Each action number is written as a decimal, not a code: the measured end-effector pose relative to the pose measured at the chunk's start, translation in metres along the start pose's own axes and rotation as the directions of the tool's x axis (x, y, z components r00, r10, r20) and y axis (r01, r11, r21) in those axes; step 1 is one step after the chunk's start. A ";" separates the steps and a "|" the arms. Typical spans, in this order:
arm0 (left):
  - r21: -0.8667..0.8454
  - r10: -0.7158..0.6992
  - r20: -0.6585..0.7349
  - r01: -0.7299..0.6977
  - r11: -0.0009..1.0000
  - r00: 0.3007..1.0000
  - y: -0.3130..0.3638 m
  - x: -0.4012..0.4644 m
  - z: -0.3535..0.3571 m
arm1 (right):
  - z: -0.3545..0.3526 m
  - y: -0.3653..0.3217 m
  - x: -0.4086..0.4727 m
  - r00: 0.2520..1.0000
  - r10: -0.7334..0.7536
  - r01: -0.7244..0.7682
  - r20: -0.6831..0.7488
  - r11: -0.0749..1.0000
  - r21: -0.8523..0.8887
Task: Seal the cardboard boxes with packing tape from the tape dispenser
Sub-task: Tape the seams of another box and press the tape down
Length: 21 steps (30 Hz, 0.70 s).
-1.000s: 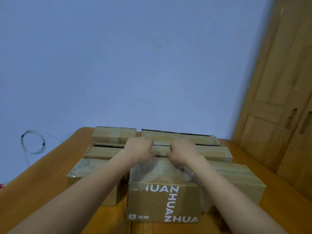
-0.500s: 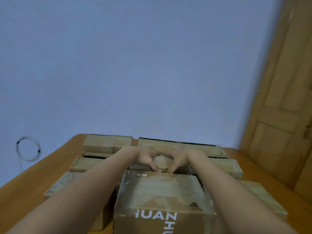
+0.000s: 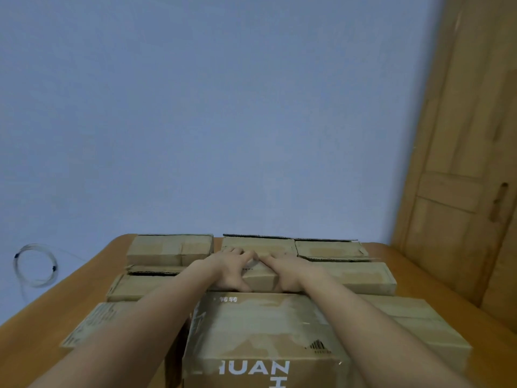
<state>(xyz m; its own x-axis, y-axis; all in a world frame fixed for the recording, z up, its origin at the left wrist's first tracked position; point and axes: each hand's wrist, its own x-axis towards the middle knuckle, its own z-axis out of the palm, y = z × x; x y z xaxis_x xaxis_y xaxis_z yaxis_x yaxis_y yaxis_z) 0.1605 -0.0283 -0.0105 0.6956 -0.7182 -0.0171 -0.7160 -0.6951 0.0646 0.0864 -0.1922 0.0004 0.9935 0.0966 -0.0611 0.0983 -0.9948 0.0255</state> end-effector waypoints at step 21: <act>0.142 0.069 -0.421 -0.009 0.990 0.905 0.046 -0.084 -0.162 | -0.153 -0.028 -0.099 0.913 -0.050 -0.082 -0.406 0.950 -0.302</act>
<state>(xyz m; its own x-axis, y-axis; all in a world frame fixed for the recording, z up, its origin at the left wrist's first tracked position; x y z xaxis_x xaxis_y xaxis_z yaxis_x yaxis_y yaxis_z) 0.0788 0.0052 0.1555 0.6044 -0.6838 0.4089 -0.7235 -0.6860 -0.0777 -0.0053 -0.1689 0.1587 0.9255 0.1503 0.3476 0.0292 -0.9435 0.3302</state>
